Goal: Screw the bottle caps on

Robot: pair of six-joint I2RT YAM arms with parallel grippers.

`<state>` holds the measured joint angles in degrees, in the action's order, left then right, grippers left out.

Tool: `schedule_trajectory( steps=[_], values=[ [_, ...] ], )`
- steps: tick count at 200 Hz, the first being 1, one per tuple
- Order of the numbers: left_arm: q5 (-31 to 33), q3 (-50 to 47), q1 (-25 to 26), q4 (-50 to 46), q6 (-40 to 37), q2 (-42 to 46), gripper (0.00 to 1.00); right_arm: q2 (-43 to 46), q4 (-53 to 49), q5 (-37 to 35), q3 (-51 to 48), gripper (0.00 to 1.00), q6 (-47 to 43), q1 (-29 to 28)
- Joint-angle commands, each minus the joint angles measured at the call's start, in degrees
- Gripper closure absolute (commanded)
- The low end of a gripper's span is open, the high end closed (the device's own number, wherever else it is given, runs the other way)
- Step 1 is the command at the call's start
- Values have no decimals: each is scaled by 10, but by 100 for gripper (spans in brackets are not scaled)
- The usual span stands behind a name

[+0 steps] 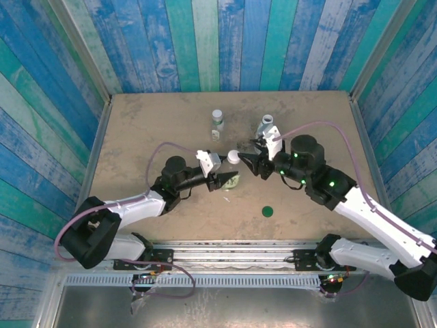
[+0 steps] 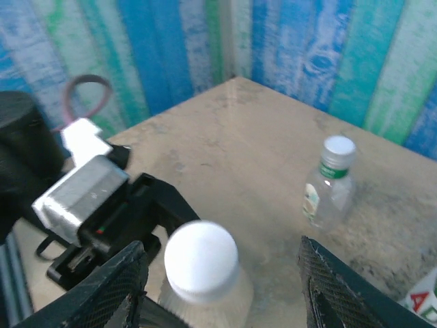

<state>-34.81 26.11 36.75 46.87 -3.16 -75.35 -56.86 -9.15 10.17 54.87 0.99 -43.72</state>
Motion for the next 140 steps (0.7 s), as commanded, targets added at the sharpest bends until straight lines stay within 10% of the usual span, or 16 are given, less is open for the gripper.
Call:
schedule_trajectory(
  steps=[1,97,140],
  values=[
    [-145,9,1,16,26,30,53,-1,-56,107,9,41,-70,5],
    [-190,13,6,-13,10,49,52,-44,-76,171,19,48,-97,7],
    [-162,10,6,-17,3,52,52,-52,-77,176,25,70,-86,7]
  ],
)
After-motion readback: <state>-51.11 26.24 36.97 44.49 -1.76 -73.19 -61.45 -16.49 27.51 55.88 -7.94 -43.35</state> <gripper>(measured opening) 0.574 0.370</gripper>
